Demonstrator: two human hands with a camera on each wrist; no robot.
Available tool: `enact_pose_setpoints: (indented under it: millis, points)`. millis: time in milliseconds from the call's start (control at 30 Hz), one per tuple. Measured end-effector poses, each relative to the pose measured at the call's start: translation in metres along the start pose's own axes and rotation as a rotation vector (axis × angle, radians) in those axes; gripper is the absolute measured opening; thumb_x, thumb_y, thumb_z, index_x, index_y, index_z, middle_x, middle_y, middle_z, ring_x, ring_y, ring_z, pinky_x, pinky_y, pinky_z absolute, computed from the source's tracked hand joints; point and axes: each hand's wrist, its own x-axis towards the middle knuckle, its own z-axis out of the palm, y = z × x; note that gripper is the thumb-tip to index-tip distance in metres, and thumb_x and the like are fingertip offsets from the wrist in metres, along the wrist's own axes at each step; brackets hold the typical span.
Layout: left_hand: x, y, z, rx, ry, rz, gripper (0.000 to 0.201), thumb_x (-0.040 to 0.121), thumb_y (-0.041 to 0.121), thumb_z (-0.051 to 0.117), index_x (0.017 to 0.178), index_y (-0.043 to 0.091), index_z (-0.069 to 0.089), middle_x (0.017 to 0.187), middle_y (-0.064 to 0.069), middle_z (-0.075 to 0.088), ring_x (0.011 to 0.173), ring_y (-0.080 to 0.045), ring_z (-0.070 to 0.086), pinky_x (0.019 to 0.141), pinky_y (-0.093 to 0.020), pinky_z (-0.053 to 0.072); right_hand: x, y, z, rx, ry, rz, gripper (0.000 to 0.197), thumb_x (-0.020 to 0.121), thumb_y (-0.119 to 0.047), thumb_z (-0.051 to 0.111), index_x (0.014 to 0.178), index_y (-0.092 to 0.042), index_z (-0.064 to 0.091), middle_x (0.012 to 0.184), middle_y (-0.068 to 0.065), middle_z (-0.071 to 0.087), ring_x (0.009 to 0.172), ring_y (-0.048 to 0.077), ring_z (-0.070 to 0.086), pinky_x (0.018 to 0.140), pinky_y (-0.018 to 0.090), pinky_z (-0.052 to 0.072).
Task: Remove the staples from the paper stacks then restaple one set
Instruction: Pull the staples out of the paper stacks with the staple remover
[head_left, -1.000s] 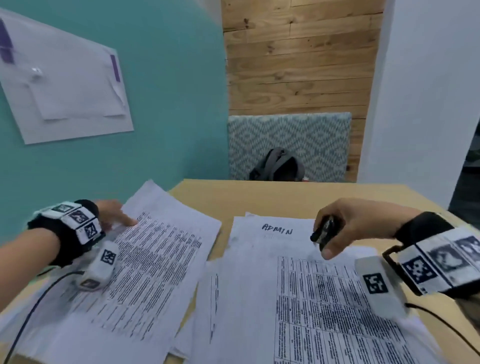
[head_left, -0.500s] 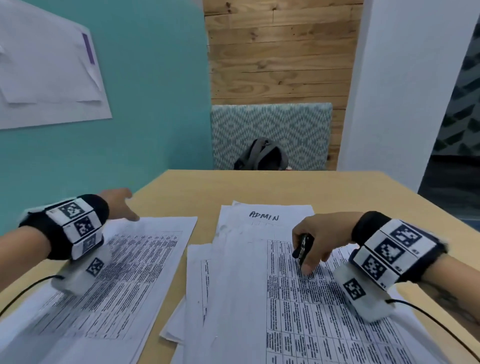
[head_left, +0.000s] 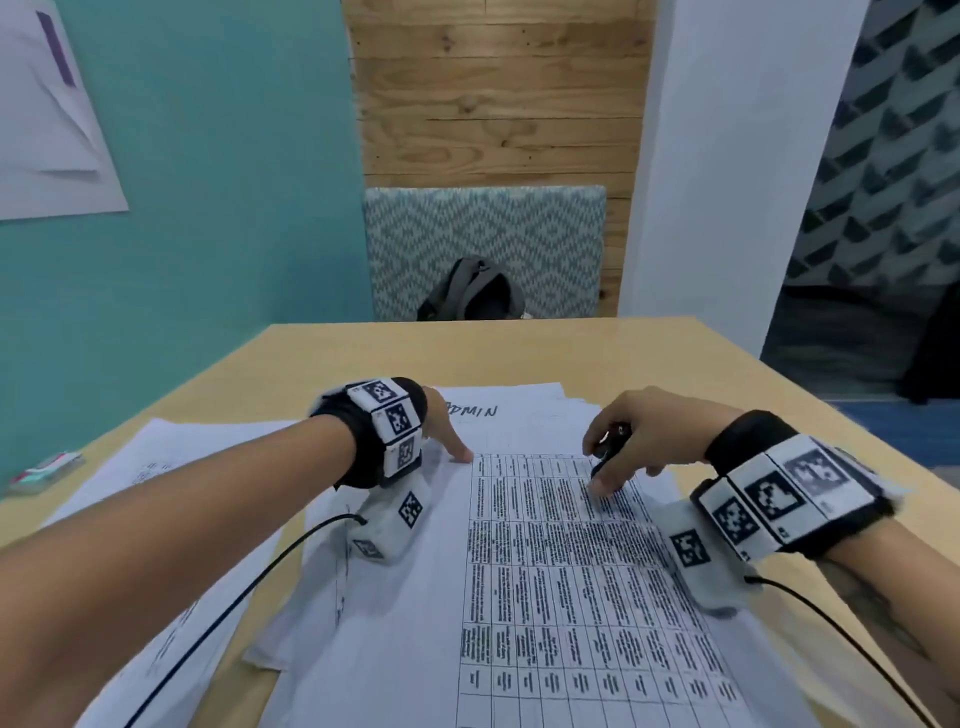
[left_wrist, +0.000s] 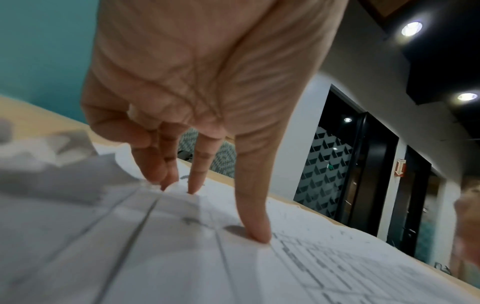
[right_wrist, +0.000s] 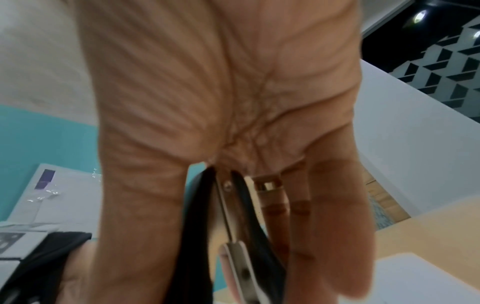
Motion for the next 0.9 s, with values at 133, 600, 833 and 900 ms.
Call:
enact_pose_setpoints:
  millis: [133, 600, 833, 900]
  points:
    - [0.004, 0.002, -0.001, -0.071, 0.091, 0.011, 0.060, 0.083, 0.038, 0.065, 0.128, 0.003, 0.049, 0.127, -0.013, 0.055, 0.116, -0.030, 0.053, 0.093, -0.036, 0.043, 0.003, 0.002, -0.003, 0.011, 0.017, 0.014, 0.046, 0.068, -0.035, 0.082, 0.103, -0.011, 0.065, 0.086, 0.001, 0.067, 0.064, 0.006, 0.059, 0.058, 0.018, 0.050]
    - [0.007, -0.018, -0.013, -0.315, 0.498, 0.282, 0.042, 0.090, 0.018, 0.059, 0.051, 0.014, 0.043, 0.054, 0.002, 0.039, 0.052, -0.011, 0.032, 0.046, -0.018, 0.024, 0.002, 0.017, -0.018, 0.088, 0.131, 0.036, 0.037, 0.069, -0.035, 0.080, 0.096, -0.013, 0.065, 0.079, -0.001, 0.067, 0.066, 0.007, 0.058, 0.060, 0.022, 0.048]
    - [-0.004, -0.029, -0.026, -0.901, 0.750, 0.469, 0.015, 0.094, 0.017, 0.053, 0.085, 0.009, 0.063, 0.087, -0.008, 0.060, 0.082, -0.013, 0.053, 0.075, -0.025, 0.041, 0.002, 0.032, -0.026, 0.472, 0.164, 0.045, 0.037, 0.067, -0.032, 0.080, 0.093, -0.010, 0.066, 0.076, 0.000, 0.070, 0.070, 0.010, 0.062, 0.056, 0.017, 0.046]
    - [-0.006, -0.030, -0.028, -1.166, 0.709, 0.521, 0.022, 0.096, 0.015, 0.047, 0.075, 0.015, 0.053, 0.075, -0.002, 0.055, 0.063, -0.006, 0.053, 0.061, -0.020, 0.043, 0.004, 0.033, -0.025, 0.646, 0.143, 0.005, 0.058, 0.048, -0.047, 0.085, 0.090, -0.012, 0.067, 0.079, 0.000, 0.070, 0.070, 0.009, 0.065, 0.054, 0.015, 0.044]
